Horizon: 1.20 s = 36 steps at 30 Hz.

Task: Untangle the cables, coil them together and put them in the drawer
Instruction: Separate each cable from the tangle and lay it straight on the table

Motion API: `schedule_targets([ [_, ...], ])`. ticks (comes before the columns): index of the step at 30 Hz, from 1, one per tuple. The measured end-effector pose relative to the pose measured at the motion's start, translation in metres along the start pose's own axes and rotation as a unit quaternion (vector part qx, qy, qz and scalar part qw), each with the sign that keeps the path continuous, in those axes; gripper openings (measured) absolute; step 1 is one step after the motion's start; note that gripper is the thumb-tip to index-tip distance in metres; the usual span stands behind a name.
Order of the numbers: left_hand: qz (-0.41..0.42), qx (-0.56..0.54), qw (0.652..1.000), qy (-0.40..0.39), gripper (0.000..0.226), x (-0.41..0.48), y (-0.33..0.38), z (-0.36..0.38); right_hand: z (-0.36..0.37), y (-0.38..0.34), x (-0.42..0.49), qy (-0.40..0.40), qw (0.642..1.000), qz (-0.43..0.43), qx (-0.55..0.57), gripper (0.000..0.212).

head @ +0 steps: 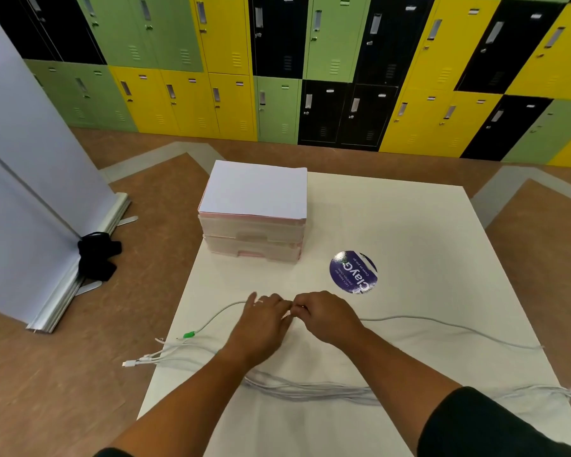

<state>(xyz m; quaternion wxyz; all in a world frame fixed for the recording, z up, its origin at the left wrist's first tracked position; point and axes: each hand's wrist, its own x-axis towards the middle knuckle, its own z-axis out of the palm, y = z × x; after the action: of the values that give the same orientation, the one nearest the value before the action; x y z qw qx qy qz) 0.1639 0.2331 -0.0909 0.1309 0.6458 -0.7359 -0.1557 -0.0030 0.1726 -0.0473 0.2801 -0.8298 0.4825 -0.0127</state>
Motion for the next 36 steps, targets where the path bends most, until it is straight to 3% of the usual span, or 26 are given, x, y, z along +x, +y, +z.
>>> schedule_targets([
  [5,-0.005,-0.097,0.995,0.01,0.026,0.003,0.003,-0.005,-0.003,0.005,0.001,0.001,1.0,0.003,0.007,0.033],
  [9,-0.008,-0.105,0.994,0.007,0.023,0.001,-0.007,-0.008,-0.009,0.011,-0.001,-0.018,0.998,-0.004,0.054,0.023],
  [19,-0.041,-0.05,0.998,0.017,0.033,0.003,-0.001,-0.018,-0.011,0.003,0.0,0.003,1.0,-0.002,0.027,0.024],
  [23,-0.068,-0.013,0.997,0.045,0.025,0.004,-0.002,-0.02,-0.017,0.006,0.001,0.03,0.999,0.004,-0.009,0.03],
  [28,-0.073,0.022,0.997,0.025,0.026,0.004,-0.003,-0.018,-0.022,0.017,-0.002,0.043,0.997,0.049,-0.039,0.039],
  [31,-0.077,-0.011,0.997,0.013,0.029,0.007,-0.002,-0.014,-0.022,0.013,-0.001,0.056,0.996,0.055,-0.029,0.039],
  [36,-0.043,-0.15,0.988,-0.02,0.035,0.012,0.011,-0.019,-0.017,0.007,-0.003,0.012,1.0,0.013,0.004,0.03],
])
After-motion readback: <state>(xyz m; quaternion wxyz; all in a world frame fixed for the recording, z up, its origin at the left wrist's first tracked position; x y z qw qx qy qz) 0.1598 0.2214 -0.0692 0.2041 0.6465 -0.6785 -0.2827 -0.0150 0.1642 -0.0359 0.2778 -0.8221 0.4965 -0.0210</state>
